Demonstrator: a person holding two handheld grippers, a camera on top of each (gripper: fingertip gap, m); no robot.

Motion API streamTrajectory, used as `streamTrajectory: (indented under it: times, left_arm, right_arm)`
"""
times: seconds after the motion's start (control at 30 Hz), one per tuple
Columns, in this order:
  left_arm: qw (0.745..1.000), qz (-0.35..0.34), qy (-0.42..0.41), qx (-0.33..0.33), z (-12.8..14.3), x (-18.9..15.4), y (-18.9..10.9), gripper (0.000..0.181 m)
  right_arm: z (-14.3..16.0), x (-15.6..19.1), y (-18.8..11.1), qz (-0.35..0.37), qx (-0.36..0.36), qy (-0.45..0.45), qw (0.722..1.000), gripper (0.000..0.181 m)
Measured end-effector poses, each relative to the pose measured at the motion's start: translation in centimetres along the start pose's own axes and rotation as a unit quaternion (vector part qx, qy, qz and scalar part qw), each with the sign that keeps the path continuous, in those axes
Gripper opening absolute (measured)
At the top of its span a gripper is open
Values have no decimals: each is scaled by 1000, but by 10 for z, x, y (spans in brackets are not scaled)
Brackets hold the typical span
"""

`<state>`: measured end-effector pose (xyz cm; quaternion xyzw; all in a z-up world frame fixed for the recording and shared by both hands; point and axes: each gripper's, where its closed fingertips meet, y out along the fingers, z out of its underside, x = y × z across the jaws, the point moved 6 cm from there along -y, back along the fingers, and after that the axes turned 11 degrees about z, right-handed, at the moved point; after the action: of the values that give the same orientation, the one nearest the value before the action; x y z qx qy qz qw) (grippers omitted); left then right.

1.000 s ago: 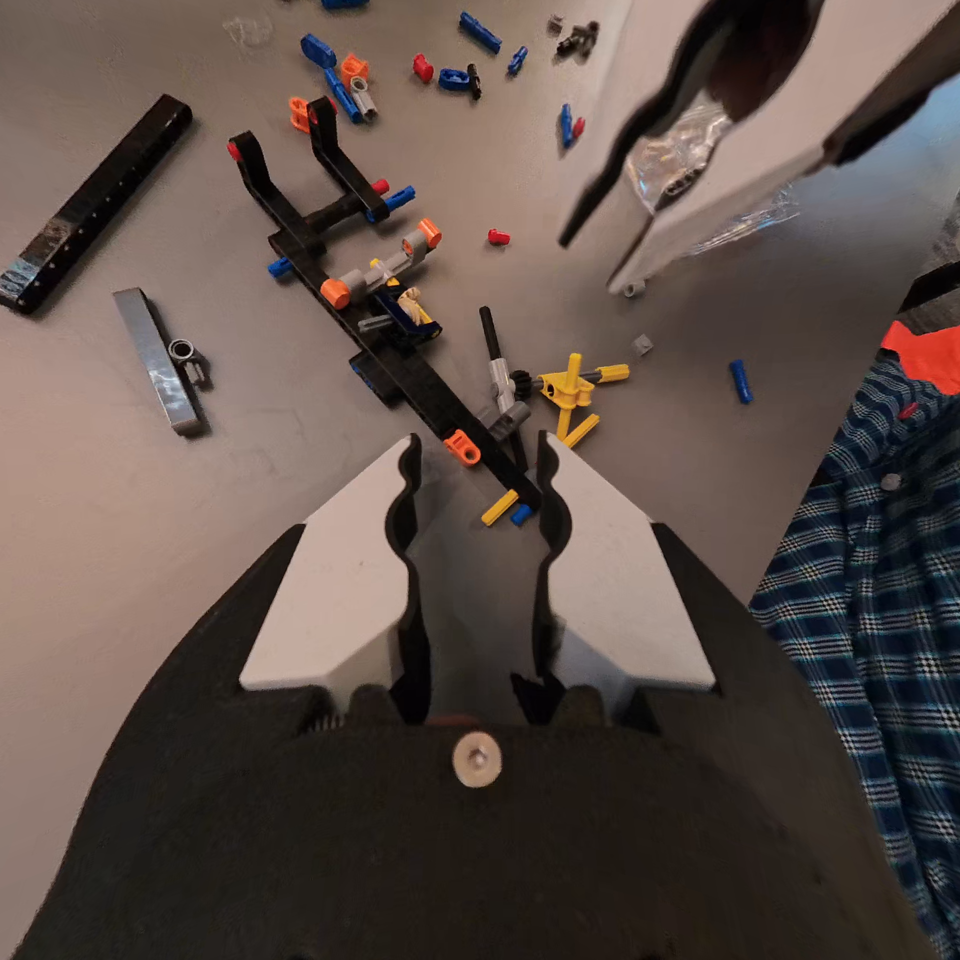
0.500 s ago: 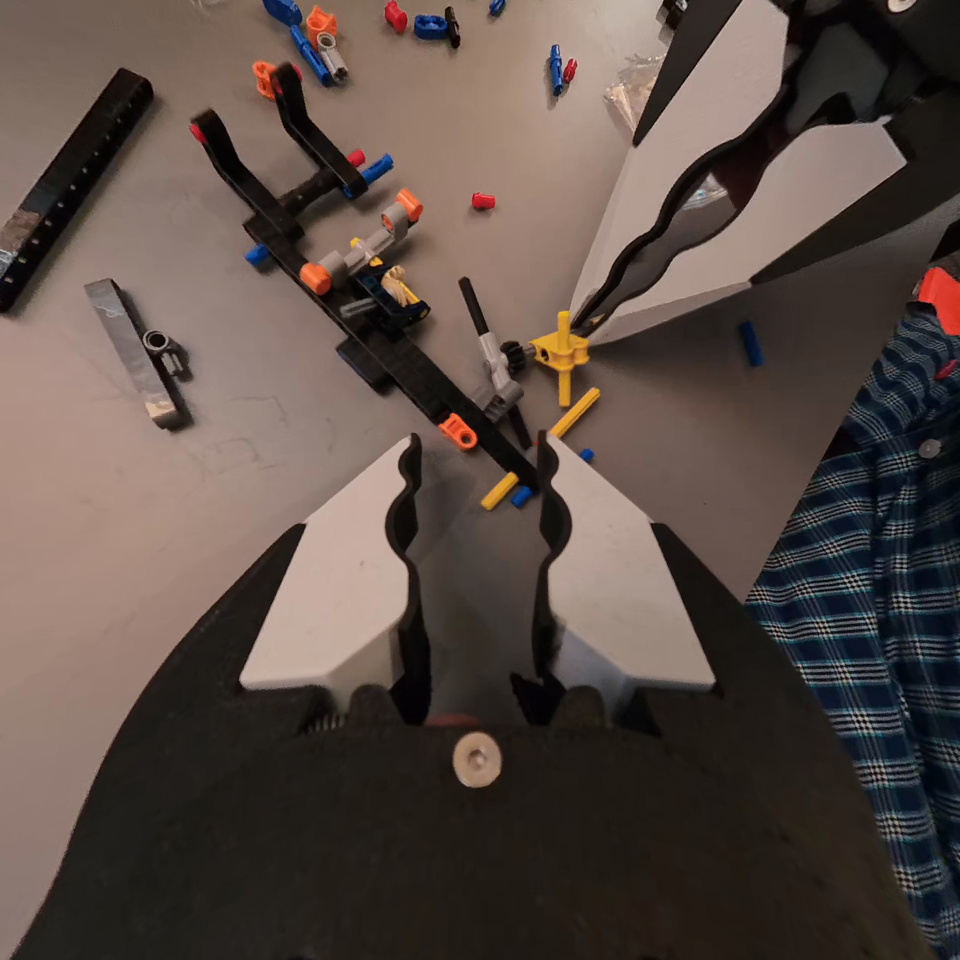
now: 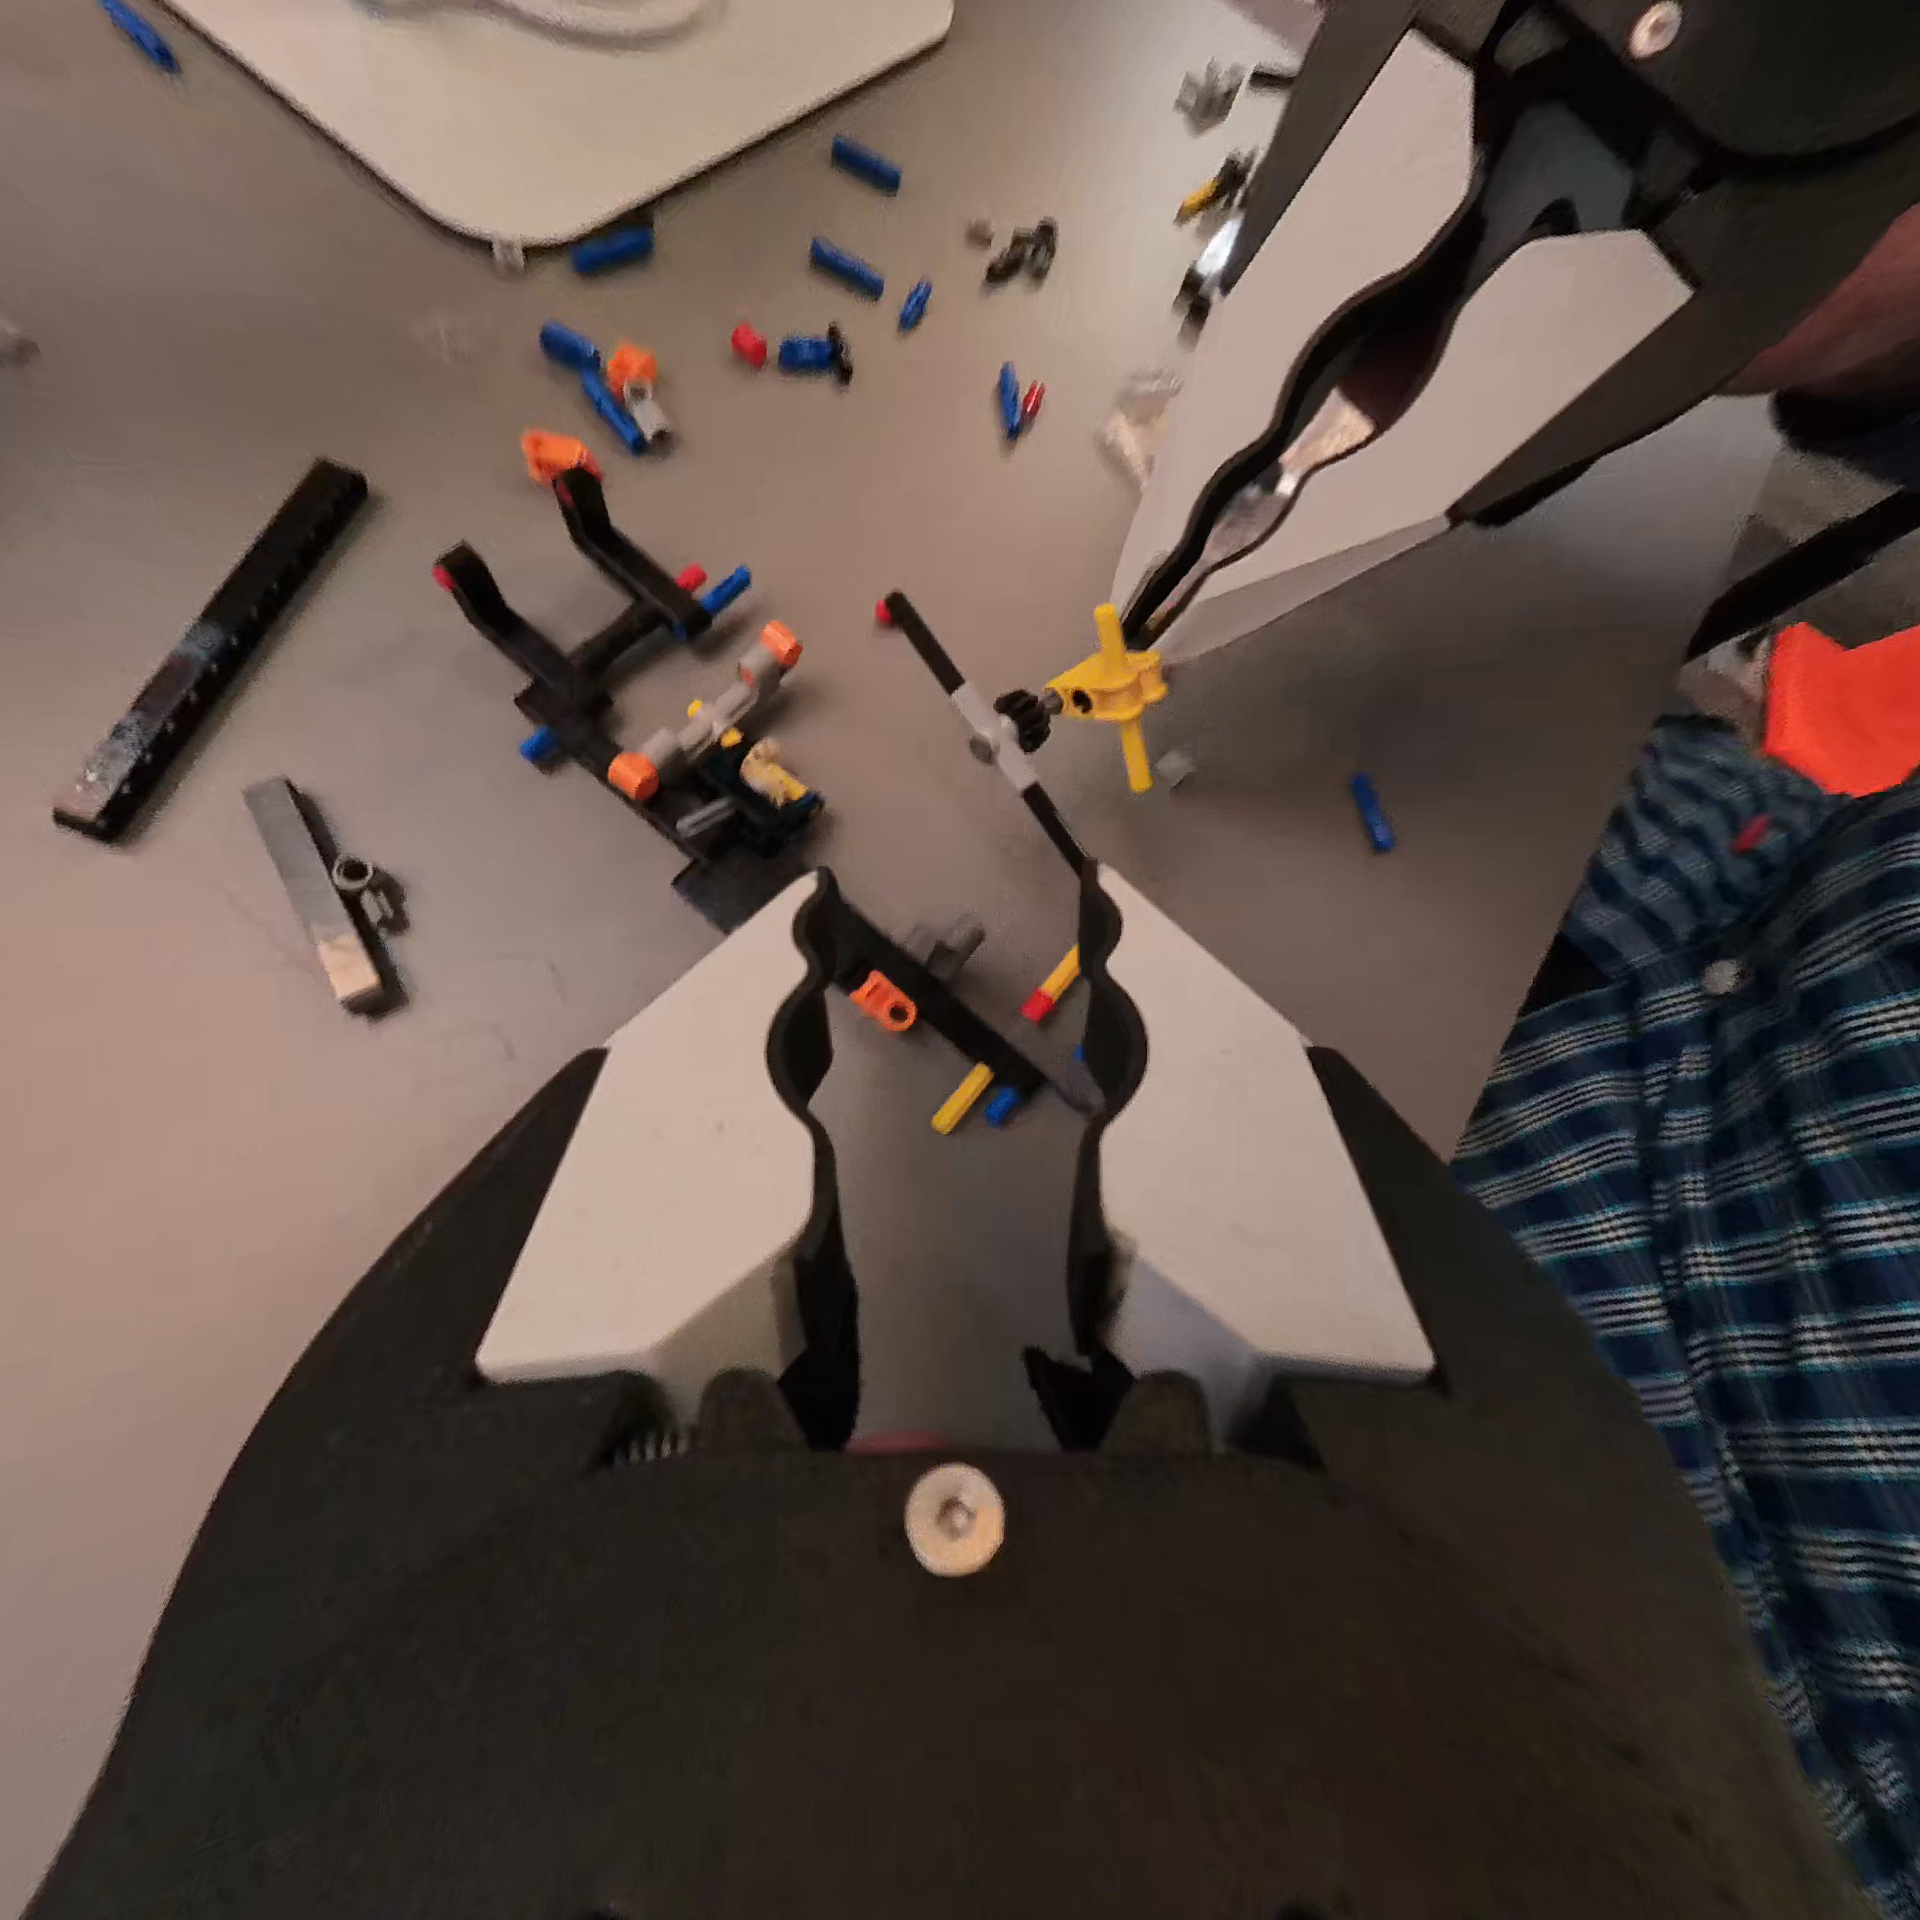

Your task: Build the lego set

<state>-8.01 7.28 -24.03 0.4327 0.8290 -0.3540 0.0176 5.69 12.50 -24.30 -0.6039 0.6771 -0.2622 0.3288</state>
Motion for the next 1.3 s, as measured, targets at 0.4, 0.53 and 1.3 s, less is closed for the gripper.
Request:
streamTrajectory:
  times: [0.4,0.53,1.3]
  left_arm:
    - [993,103,-7,-65,-39,-24,12,39]
    - [984,145,-27,-95,-42,-28,14,20]
    - [975,169,-48,-138,-47,-29,21,9]
  right_arm:
    - [-20,13,-40,1,-52,-176,983,1]
    - [-20,12,-42,12,-57,-182,981,1]
    - [-13,-1,-49,-5,-101,-144,984,1]
